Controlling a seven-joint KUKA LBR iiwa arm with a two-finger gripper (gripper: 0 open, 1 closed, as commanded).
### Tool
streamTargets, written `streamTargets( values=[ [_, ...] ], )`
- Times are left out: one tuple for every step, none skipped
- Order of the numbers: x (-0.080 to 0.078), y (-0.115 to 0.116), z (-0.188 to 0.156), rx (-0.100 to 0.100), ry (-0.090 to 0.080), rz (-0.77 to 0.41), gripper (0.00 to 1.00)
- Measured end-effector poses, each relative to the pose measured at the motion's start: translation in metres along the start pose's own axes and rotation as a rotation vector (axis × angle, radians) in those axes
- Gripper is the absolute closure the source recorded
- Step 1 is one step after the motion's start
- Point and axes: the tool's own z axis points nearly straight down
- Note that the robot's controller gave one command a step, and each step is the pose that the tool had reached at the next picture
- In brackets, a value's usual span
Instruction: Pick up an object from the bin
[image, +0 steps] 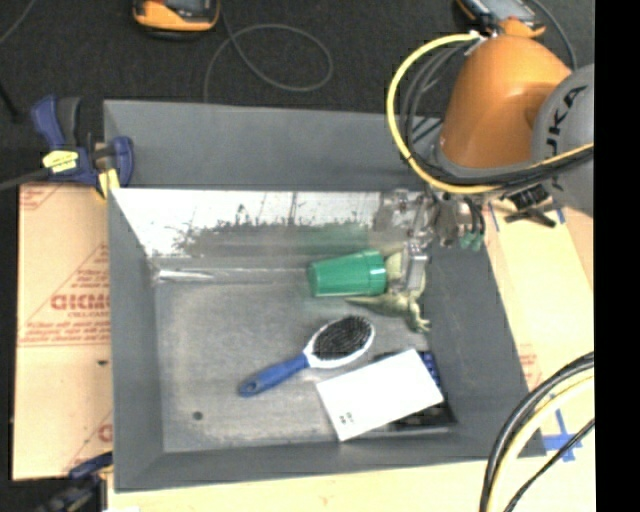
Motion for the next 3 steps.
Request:
streamTargets(
  values=[
    [-0.001,0.000,-0.005,0.001,-0.008,-0.001,0.00],
    [-0.007,0.003,0.073,-0.001,-0.011,0.085,0.00],
    [-0.008,0.006,0.116,0.000,-0.010,0.094,0.00]
  ],
)
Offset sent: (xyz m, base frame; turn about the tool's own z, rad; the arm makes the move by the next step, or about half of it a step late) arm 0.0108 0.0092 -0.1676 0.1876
